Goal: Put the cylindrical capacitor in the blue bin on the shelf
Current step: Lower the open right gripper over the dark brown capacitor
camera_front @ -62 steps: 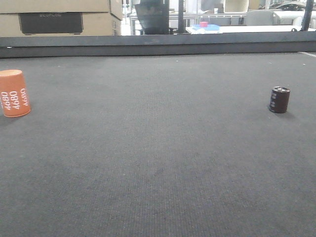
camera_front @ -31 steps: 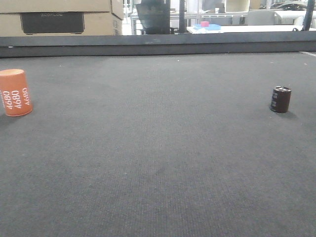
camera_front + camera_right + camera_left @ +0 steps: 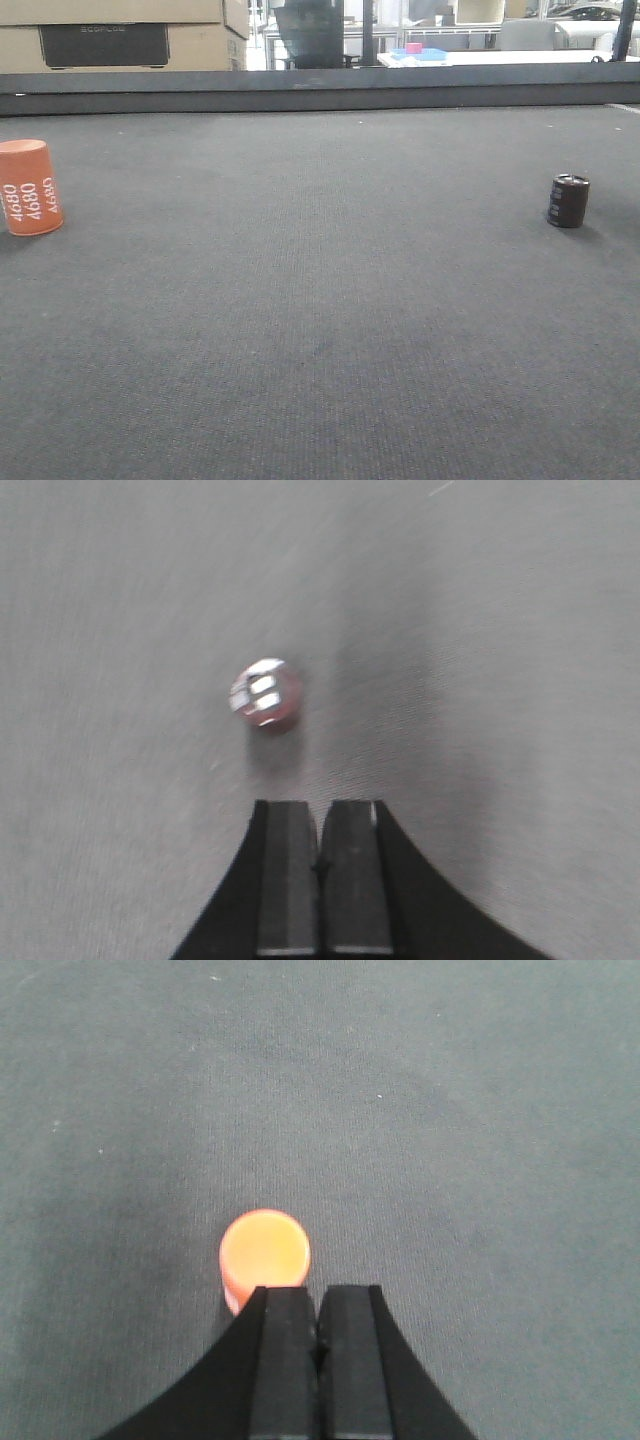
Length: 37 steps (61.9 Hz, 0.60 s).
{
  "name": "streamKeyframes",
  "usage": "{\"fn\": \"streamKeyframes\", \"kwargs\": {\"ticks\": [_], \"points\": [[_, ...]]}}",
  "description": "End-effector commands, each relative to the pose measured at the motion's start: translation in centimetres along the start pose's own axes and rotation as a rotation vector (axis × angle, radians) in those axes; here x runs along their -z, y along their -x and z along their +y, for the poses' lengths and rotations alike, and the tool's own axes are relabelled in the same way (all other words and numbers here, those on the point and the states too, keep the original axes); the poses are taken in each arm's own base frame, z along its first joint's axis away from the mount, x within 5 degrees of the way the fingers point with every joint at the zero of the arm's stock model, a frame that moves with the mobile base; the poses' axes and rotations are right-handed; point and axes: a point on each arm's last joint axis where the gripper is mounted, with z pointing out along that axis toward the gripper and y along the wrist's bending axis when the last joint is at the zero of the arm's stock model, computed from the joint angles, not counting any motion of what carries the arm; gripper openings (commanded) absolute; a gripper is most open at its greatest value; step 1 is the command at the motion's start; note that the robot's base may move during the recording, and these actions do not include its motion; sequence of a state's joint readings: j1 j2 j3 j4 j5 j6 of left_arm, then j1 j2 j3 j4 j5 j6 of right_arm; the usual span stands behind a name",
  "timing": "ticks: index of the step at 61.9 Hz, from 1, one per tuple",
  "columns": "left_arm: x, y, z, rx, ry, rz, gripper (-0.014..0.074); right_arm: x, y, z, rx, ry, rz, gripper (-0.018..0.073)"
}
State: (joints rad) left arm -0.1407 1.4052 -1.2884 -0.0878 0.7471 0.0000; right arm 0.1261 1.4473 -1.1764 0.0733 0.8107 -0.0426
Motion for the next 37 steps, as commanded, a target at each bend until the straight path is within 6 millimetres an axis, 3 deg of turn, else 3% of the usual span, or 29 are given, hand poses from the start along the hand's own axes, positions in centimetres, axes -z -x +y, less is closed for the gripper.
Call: {"fn": "streamKeyframes", "kwargs": {"ticks": [1,9,20,37], "points": [[-0.6,0.7,0.1,0.010,0.006,0.029,-0.0111,-1.3,0.9,0.8,0.059,-0.003,0.049,-0.0165],[-1.4,0.6,0.2,0.011,0.007,0.065,-0.0111,-3.5,2.2,1.1,0.024,0.000,0.109,-0.0165],[-1.4,0.4,0.2,0.011,0.007,0.082,-0.0111,-5.1,3.9,1.2,0.025,0.002,0.198,-0.0130],[-1.4,0.2,0.2,0.011,0.007,0.105,-0.0111,-7.8,5.7,1.3,0.025,0.001,0.228,0.0316]]}}
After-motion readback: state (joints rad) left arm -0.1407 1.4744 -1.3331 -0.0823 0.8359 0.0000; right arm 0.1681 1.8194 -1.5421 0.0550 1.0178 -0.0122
